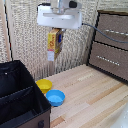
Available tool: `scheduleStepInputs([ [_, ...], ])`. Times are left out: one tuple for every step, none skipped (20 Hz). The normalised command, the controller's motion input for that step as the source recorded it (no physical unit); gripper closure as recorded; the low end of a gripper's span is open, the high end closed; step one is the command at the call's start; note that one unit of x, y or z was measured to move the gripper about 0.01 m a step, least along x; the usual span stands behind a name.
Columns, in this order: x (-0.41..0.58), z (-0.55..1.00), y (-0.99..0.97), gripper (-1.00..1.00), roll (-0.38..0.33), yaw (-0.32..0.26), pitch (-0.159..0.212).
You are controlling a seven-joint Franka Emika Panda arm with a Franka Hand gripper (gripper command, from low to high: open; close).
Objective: Position your gripper near the granola bar, please. Lightly grip the granola bar with your gripping tool. Relocate your gripper along with the granola bar toward the leading division of the caddy with caution. Gently release the granola bar into the leading division of the caddy.
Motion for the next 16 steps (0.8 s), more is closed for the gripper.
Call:
scheduleStepInputs([
  [0.000, -0.15, 0.83, 1.00, 0.000, -0.150, -0.030],
  [0.000, -0.11, 0.83, 1.00, 0.000, -0.144, -0.056],
  [0.000, -0.07, 0.84, 1.00, 0.000, -0.139, -0.075],
  [0.000, 0.00, 0.84, 1.00, 0.000, -0.132, -0.095],
  [0.000, 0.00, 0.84, 1.00, 0.000, -0.130, -0.099],
  [0.000, 0.00, 0.85, 1.00, 0.000, -0.123, -0.099],
  [-0.040, 0.00, 0.85, 1.00, 0.000, -0.110, -0.097],
  [-0.083, 0.00, 0.86, 1.00, 0.000, -0.097, -0.089],
  [-0.100, 0.00, 0.87, 1.00, 0.000, -0.092, -0.083],
  [-0.091, 0.00, 0.86, 1.00, 0.000, -0.095, -0.065],
  [-0.106, -0.02, 0.87, 1.00, 0.000, -0.091, -0.059],
  [-0.100, -0.07, 0.87, 1.00, 0.000, -0.092, -0.034],
  [-0.094, -0.12, 0.87, 1.00, -0.009, -0.093, -0.007],
  [-0.069, -0.20, 0.87, 1.00, -0.023, -0.094, 0.000],
  [-0.057, -0.23, 0.87, 1.00, -0.027, -0.090, 0.044],
  [-0.029, -0.21, 0.86, 1.00, -0.030, -0.090, 0.080],
])
